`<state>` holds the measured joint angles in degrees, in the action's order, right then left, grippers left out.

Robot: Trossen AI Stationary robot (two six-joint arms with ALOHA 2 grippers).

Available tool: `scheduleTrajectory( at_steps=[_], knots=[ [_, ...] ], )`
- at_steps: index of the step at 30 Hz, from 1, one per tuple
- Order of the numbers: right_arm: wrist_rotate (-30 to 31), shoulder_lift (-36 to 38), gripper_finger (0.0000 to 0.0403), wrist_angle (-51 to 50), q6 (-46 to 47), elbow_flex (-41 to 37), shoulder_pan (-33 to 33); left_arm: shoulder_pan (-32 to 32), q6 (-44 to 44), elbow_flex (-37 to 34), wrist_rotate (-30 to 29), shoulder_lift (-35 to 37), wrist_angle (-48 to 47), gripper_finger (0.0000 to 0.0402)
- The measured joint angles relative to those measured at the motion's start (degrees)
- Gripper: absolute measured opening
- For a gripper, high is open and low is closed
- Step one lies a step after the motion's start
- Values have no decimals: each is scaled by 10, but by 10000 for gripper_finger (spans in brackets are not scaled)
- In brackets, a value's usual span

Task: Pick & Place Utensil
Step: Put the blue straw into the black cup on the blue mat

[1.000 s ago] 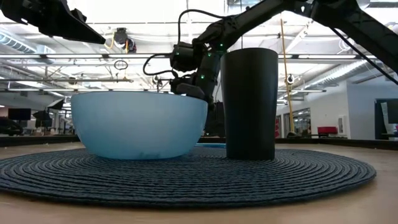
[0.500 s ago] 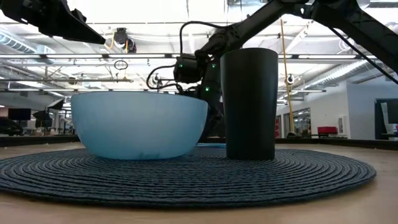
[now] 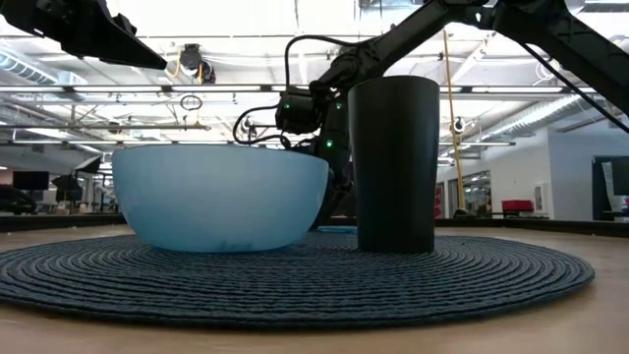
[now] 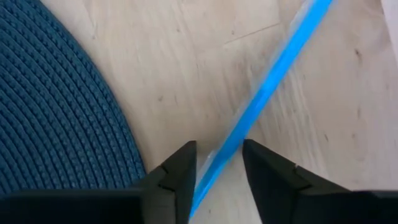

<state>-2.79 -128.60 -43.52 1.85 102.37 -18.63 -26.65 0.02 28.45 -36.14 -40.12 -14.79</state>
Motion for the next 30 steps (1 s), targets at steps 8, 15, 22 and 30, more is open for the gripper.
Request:
scheduleTrajectory(
  at_steps=[8, 15, 22, 30],
  knots=[
    [2, 0, 51, -13, -26, 0, -1, 0, -2, 0, 0, 0, 0, 93],
    [0, 1, 6, -28, -54, 0, -1, 0, -6, 0, 0, 0, 0, 93],
    [0, 1, 3, -49, -60, 0, -1, 0, -6, 0, 0, 0, 0, 93],
    [25, 34, 1, -69, -60, -3, -1, 0, -8, 0, 0, 0, 1, 93]
  ],
)
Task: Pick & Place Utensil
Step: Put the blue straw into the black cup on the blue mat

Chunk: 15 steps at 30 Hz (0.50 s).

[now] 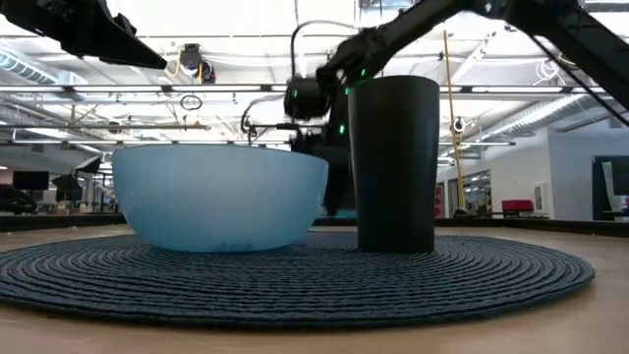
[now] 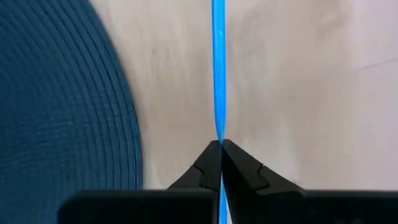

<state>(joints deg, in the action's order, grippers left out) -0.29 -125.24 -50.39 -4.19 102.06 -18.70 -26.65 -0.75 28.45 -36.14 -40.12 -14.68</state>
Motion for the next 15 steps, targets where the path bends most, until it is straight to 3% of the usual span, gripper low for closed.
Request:
scheduleTrajectory(
  at_steps=[15],
  knots=[
    [3, 177, 1, 3, 5, 2, 12, 0, -2, 0, 0, 0, 6, 93]
  ],
)
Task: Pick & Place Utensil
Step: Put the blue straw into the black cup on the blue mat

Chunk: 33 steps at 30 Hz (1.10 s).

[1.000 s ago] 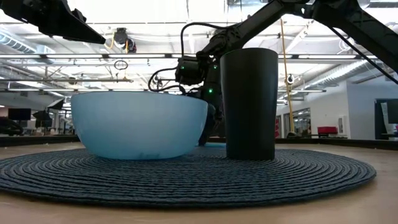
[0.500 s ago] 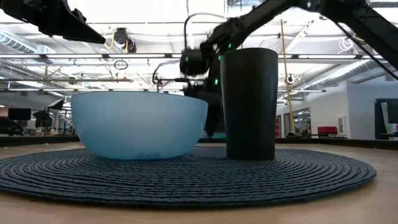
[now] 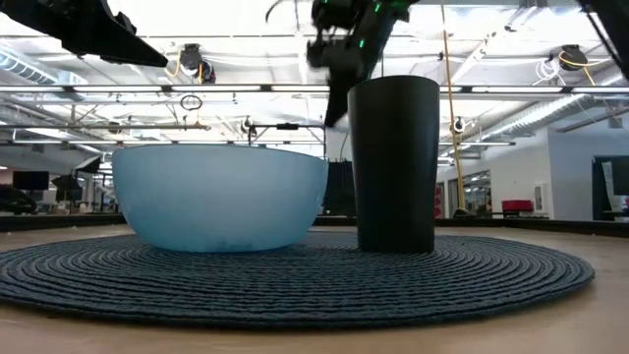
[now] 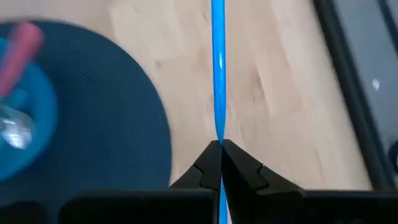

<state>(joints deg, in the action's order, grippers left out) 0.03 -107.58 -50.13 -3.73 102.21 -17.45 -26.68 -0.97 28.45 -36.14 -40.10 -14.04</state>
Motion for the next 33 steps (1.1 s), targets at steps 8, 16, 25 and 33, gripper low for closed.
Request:
scheduleTrajectory(
  at_steps=[8, 16, 25, 33],
  knots=[
    [0, 129, 0, 64, 22, -73, 29, 0, 4, 0, 0, 0, 8, 93],
    [2, 306, 0, 236, 69, -284, 59, 0, 12, 0, 0, 0, 35, 93],
    [2, 484, 0, 467, 100, -516, 106, 0, 20, 0, -1, 0, 81, 93],
    [2, 563, 0, 733, 101, -688, 159, 0, 23, 0, 0, 0, 113, 93]
  ],
)
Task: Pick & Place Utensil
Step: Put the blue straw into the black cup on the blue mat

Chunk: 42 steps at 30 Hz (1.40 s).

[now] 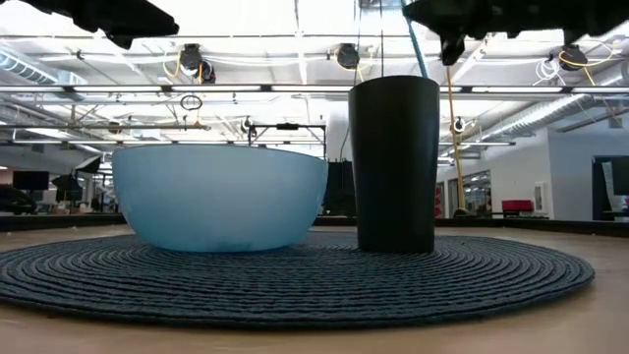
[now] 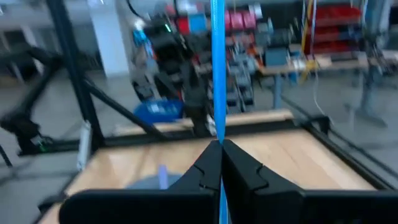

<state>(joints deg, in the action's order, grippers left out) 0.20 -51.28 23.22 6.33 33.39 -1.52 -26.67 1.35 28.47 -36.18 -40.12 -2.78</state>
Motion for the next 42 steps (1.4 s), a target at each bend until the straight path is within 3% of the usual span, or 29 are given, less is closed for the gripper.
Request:
scheduleTrajectory(
  at_steps=[4, 10, 23, 42],
  knots=[
    [0, 3, 0, 121, 1, -56, 27, 0, 0, 0, 0, 0, 10, 93],
    [0, -18, 0, 214, 1, -70, 70, 0, 0, 0, 0, 0, 23, 93],
    [0, -191, 0, 442, -16, -71, 147, 0, -3, 0, 0, 0, 35, 93],
    [58, -335, 0, 518, -10, -71, 167, -1, -8, 0, 3, -29, 42, 93]
  ],
)
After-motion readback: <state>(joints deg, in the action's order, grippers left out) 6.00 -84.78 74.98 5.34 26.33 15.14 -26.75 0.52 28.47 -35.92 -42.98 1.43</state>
